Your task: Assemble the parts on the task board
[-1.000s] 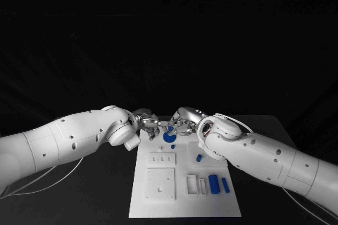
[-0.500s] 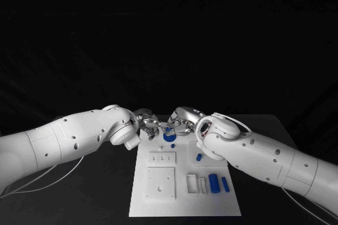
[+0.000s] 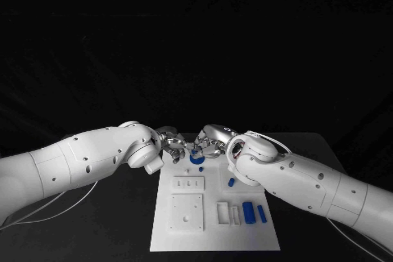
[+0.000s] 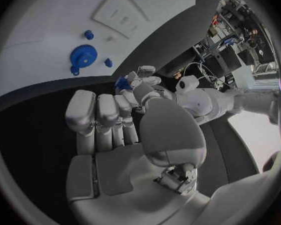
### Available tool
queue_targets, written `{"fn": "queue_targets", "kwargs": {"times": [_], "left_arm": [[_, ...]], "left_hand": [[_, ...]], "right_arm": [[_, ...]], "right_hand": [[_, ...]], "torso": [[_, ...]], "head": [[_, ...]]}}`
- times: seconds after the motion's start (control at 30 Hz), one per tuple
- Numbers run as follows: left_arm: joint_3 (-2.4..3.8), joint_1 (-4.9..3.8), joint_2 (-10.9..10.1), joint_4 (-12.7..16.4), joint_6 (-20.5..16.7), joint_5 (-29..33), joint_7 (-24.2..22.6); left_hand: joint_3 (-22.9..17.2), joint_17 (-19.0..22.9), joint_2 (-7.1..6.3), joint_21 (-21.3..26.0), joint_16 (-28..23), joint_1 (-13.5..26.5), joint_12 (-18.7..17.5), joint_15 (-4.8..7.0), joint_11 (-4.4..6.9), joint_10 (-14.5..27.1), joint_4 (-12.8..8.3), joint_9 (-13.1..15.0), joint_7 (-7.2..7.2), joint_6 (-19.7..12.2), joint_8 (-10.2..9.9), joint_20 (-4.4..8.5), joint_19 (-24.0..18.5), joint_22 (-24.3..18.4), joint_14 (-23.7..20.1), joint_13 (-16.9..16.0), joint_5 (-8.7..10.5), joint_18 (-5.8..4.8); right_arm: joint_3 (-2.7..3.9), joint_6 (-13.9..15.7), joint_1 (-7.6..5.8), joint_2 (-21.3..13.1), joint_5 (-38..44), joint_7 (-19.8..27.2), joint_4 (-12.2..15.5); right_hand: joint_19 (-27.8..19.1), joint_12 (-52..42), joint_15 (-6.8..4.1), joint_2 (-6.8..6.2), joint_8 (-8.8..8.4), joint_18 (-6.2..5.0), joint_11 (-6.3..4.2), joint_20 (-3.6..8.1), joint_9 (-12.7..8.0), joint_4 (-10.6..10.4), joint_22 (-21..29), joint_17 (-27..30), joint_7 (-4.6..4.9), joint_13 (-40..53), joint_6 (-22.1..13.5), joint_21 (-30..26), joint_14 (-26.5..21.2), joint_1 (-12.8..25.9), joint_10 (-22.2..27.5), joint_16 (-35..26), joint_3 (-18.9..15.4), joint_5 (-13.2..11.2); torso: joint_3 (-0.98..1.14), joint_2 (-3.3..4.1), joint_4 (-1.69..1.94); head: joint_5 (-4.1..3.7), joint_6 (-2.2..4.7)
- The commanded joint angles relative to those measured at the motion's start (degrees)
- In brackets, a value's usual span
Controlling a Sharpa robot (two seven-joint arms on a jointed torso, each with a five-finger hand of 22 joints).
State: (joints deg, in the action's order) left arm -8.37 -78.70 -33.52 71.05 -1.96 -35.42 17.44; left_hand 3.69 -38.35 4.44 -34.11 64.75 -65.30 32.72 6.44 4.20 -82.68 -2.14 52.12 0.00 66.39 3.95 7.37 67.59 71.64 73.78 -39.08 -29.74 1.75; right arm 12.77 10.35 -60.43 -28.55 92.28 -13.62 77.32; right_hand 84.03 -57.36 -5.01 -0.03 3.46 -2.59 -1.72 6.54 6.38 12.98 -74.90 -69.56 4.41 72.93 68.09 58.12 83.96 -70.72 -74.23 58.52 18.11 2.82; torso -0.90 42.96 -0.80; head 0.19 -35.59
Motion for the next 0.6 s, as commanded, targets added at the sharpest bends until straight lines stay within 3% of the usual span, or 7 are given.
{"fn": "queue_targets", "kwargs": {"times": [0.03, 0.13, 0.33, 0.37, 0.6], "left_arm": [[-0.02, 0.00, 0.09, 0.31, 1.87, 1.14, -0.57], [-0.03, 0.01, 0.03, 0.45, 1.66, 1.70, -0.71], [-0.02, 0.01, -0.11, 0.60, 1.50, 2.54, -0.93], [-0.02, 0.02, -0.13, 0.63, 1.55, 2.61, -0.93], [-0.02, 0.02, -0.28, 0.77, 1.68, 2.85, -0.84]], "left_hand": [[-1.15, -0.01, 0.51, 0.40, 0.26, -1.60, 0.21, 0.24, 0.28, 0.33, -1.30, -0.23, -0.37, -0.39, -0.24, 0.27, 0.35, 0.30, -0.31, 0.04, -1.66, -0.46], [-2.43, 0.00, 0.75, 0.73, 0.31, -1.75, 0.21, 0.22, 0.26, 0.27, -2.30, -0.27, -0.32, -0.54, -0.20, 0.27, 0.49, 0.79, -0.30, 0.08, -2.15, -0.44], [-5.85, -0.10, 2.79, 1.32, 0.62, -3.30, 0.47, 0.12, 0.07, 0.24, -4.15, 1.48, 0.07, -0.87, -0.03, 0.20, 0.75, 2.06, -0.33, -0.05, -1.77, -0.29], [-6.80, -0.09, 2.78, 1.90, 0.70, -2.58, 0.55, 0.11, 0.09, 0.23, -4.54, 3.43, 0.01, -0.99, -0.19, 0.13, 0.91, 2.92, -0.35, -0.07, -1.70, -0.16], [-8.06, -0.14, 3.11, 3.07, 0.85, -1.99, 0.74, 0.24, 0.20, 0.22, -5.01, 7.79, -0.24, -1.27, 1.38, 0.28, 1.54, 4.16, -0.31, -0.16, -2.59, -0.31]], "right_arm": [[0.05, -1.02, -0.05, 0.15, 0.71, 0.09, 0.15], [0.05, -1.18, -0.04, 0.16, 0.72, 0.07, 0.13], [0.05, -1.39, -0.04, 0.11, 0.75, 0.02, 0.07], [0.05, -1.41, -0.03, 0.10, 0.76, 0.02, 0.07], [0.05, -1.37, 0.01, 0.01, 0.69, 0.13, 0.09]], "right_hand": [[0.97, 0.42, -0.26, 0.34, 0.20, 0.03, -0.03, 0.00, 0.78, 0.02, -7.98, -0.06, -1.19, -0.09, 1.95, 0.12, 0.15, -0.40, 0.28, -0.33, 0.44, 0.06], [0.97, 0.42, -0.26, 0.34, 0.20, 0.03, -0.03, 0.00, 0.78, 0.02, -7.98, -0.06, -1.19, -0.09, 1.95, 0.12, 0.15, -0.40, 0.28, -0.33, 0.44, 0.06], [0.97, 0.42, -0.26, 0.34, 0.20, 0.03, -0.03, 0.00, 0.78, 0.02, -7.98, -0.06, -1.19, -0.09, 1.95, 0.12, 0.15, -0.40, 0.28, -0.33, 0.44, 0.06], [0.97, 0.42, -0.26, 0.34, 0.20, 0.03, -0.03, 0.00, 0.78, 0.02, -7.98, -0.06, -1.19, -0.09, 1.95, 0.12, 0.15, -0.40, 0.28, -0.33, 0.44, 0.06], [0.97, 0.51, -0.25, 0.34, 0.19, 0.00, -0.02, -0.02, 0.89, 0.07, -7.97, -0.03, -1.20, -0.16, 1.95, 0.06, 0.16, -0.30, 0.32, -0.43, 0.34, 0.07]], "torso": [[0.02, -0.01, -0.01], [0.00, -0.02, -0.05], [0.04, -0.01, -0.04], [0.04, -0.02, -0.06], [0.08, 0.04, -0.08]], "head": [[0.06, -0.07], [0.11, -0.11], [0.10, -0.16], [0.09, -0.18], [0.08, -0.20]]}}
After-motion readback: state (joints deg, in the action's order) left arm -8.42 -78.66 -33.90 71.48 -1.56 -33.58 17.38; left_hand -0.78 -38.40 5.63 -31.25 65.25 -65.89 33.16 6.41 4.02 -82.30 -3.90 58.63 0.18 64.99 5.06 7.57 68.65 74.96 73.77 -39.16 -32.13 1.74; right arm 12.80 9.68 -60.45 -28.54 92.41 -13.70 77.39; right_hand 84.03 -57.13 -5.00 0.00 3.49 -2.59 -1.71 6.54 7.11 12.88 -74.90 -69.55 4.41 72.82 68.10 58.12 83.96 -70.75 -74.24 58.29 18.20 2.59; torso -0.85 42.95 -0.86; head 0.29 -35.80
